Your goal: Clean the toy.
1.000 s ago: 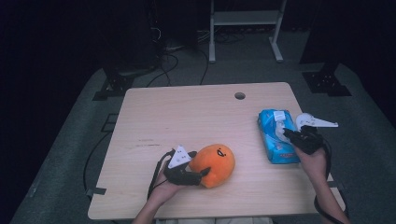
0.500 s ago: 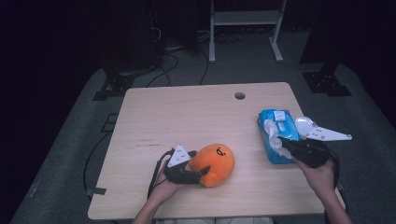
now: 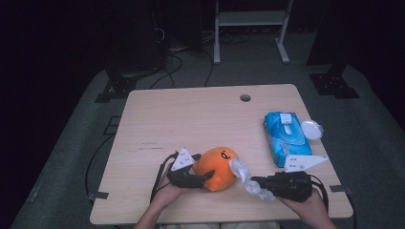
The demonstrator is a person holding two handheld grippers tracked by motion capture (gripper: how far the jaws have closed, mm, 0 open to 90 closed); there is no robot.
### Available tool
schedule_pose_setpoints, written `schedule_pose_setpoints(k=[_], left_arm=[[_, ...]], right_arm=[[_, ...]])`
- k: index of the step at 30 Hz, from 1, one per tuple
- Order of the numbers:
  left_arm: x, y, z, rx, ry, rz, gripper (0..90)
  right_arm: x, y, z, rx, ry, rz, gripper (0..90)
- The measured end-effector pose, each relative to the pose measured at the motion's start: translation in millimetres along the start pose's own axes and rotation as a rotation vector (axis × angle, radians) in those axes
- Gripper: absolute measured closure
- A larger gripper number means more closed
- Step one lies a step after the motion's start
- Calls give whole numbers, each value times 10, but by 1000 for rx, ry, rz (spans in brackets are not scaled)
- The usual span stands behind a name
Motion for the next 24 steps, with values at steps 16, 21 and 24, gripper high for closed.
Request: schedule_pose_setpoints(k=[16,21,24], left_arm=[[-3,3,-6,4,19,-18,237],[-6,11,-17,12,20,-17,238],[-14,12,-25,18,27,-28,245]], right_arm=[[-411,-257,-776,20,190,173,747],[-388,-224,-872,4,190,245,620],[-383,-216,-920,-3,182,249,585]])
Point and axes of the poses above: each handheld gripper's, and its own axes: z roughly backward along the jaws, y roughly out of its underside, x roughly to its left, the point moved 6 cm from there along -z, roughly forward along the jaws, and after that the axes turned 11 degrees about -z, right-handed, at the moved point
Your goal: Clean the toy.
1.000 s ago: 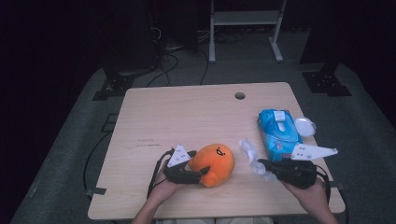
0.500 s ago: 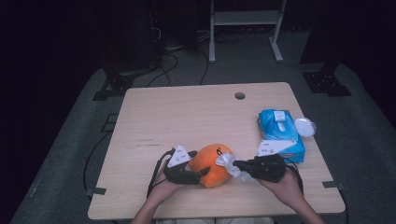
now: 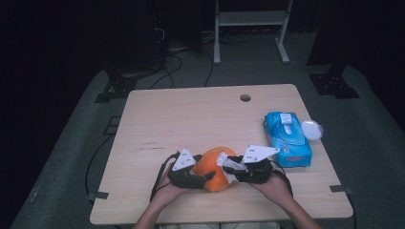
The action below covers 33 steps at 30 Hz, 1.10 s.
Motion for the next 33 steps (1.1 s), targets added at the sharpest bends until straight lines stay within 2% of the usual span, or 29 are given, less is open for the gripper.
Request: schedule_pose_setpoints(k=[4,8,10,11,13,15,18,21,23,24,25,26,28,30,31,32,33], left_arm=[[10,-3,31,9,29,-2,245],[-42,-73,109,-18,68,-19,205],[-108,-41,56,29,54,-74,196],[-119,-27,37,39,45,-85,198],[-110,-29,22,27,40,-75,205],[-79,-35,30,25,28,-81,222],[-59,-10,26,33,7,-85,238],[-14,5,22,37,-6,-77,251],[18,22,15,34,-4,-61,260],[28,36,14,35,-1,-53,264],[40,50,17,35,4,-56,273],[56,60,25,29,7,-49,282],[91,75,37,20,8,-27,296],[114,84,36,9,14,0,300],[116,83,29,4,18,9,303],[114,82,23,9,20,3,304],[111,79,17,9,21,5,307]], right_arm=[[11,15,-82,-5,25,19,596],[-5,41,-150,-19,84,19,692],[-25,30,-167,-16,93,4,757],[-35,25,-166,-16,95,-4,784],[-57,27,-151,-18,92,-23,808],[-97,39,-107,-25,97,-46,829],[-161,74,-28,-27,126,-64,837],[-128,148,37,-9,120,-59,838],[-14,189,37,-8,69,-57,838],[47,206,17,-1,47,-41,838],[91,212,-4,4,48,-21,837],[96,202,-15,2,54,-5,837],[17,173,-5,-12,63,-39,837],[-114,182,9,-16,110,-63,838],[-154,201,16,-16,116,-82,838],[-153,215,20,-19,104,-97,837],[-92,222,7,-20,91,-87,838]])
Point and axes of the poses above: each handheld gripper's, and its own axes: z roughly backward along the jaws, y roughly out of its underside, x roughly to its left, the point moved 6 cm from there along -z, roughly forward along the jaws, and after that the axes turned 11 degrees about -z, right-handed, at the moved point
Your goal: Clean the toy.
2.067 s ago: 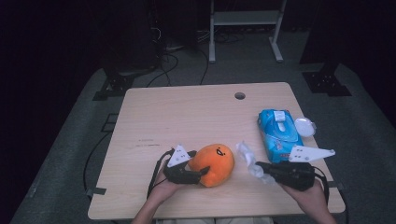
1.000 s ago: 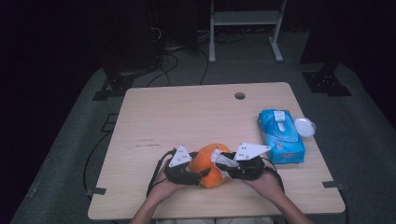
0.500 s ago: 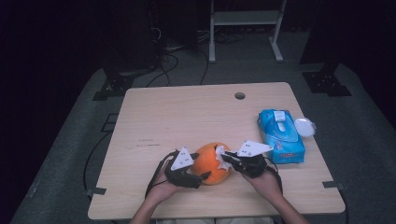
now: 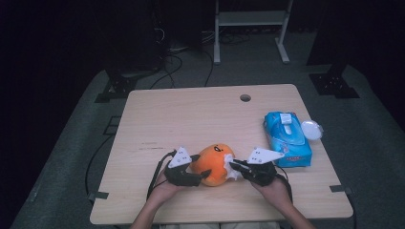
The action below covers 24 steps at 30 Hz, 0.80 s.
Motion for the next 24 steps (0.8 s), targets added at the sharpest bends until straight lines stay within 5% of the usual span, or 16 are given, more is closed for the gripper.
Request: schedule_pose_setpoints(k=[3,5,9,11,15,18,24], left_arm=[[-3,-3,-7,-2,8,2,308],[9,-23,33,-3,7,14,285],[34,-65,99,-26,7,38,326],[28,-44,72,-18,6,40,404],[63,-21,37,-36,3,68,485],[75,-11,42,-19,-8,51,482],[70,13,31,-30,7,61,474]], right_arm=[[247,3,-51,5,-65,57,837],[278,-14,-84,10,-46,84,837],[109,-22,-73,-3,-38,-5,838],[143,-16,-64,-5,-46,0,838],[473,24,-148,19,-133,88,837],[593,54,-246,47,-104,166,838],[207,-98,-80,-34,2,72,838]])
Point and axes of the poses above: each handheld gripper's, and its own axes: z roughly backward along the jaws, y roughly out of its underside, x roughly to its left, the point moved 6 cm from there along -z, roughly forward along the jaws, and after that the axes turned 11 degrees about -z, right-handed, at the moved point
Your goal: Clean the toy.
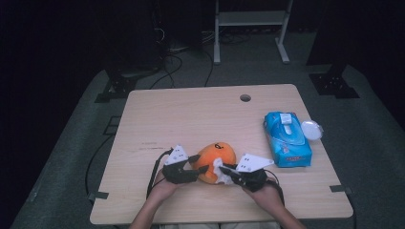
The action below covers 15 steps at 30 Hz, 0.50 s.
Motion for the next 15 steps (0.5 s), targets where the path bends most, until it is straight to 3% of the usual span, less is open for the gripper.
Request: schedule_pose_setpoints(k=[3,6,9,12,15], left_arm=[[-8,-31,8,-3,11,28,416],[12,-45,8,-18,13,79,362],[2,-13,-14,5,-9,44,399],[-3,1,-14,5,-12,27,415],[7,-20,-10,-9,0,43,402]], right_arm=[[-45,43,-7,1,-4,-30,838],[109,84,-42,18,-40,9,837],[158,76,-46,24,-38,47,838],[-63,20,24,-9,2,-31,838],[-241,63,45,-14,36,-93,838]])
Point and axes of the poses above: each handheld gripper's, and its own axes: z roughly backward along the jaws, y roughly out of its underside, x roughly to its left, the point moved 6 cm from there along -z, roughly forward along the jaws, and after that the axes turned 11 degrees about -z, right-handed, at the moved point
